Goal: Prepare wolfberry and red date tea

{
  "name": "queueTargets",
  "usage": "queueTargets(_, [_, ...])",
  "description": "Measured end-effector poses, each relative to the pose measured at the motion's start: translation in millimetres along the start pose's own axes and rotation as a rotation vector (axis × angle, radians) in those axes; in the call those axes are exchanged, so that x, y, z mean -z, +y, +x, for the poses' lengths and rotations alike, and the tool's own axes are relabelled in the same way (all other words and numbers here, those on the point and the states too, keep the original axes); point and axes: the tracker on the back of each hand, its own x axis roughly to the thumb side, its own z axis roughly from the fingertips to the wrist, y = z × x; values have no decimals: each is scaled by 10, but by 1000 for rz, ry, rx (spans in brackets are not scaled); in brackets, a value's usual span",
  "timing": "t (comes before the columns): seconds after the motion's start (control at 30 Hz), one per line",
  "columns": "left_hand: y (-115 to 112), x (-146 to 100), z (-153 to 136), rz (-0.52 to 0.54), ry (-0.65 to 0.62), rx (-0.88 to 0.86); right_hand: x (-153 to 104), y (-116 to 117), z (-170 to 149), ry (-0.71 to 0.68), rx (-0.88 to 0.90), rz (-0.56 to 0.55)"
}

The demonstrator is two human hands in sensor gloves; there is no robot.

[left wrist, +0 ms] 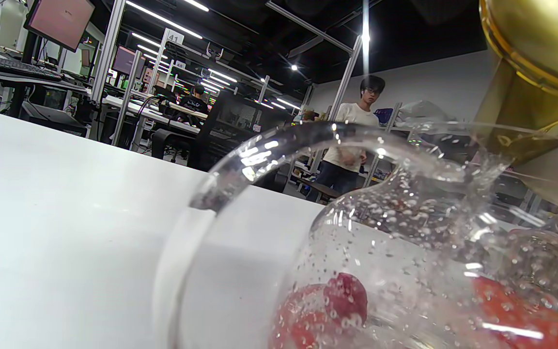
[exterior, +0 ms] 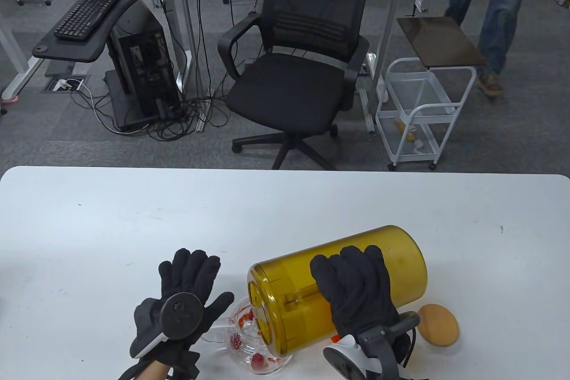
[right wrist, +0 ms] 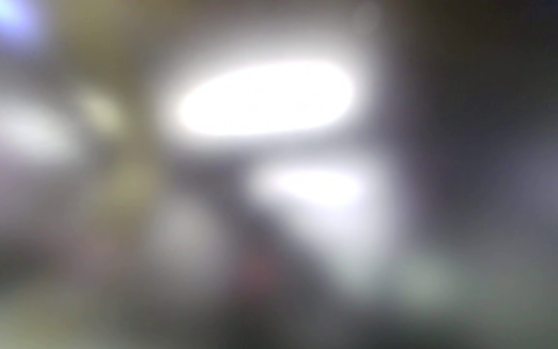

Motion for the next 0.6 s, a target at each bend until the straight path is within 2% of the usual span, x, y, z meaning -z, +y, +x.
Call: queueTargets(0.6, [0,0,0,0,0,0,-6,-6,9,-4,-5,-5])
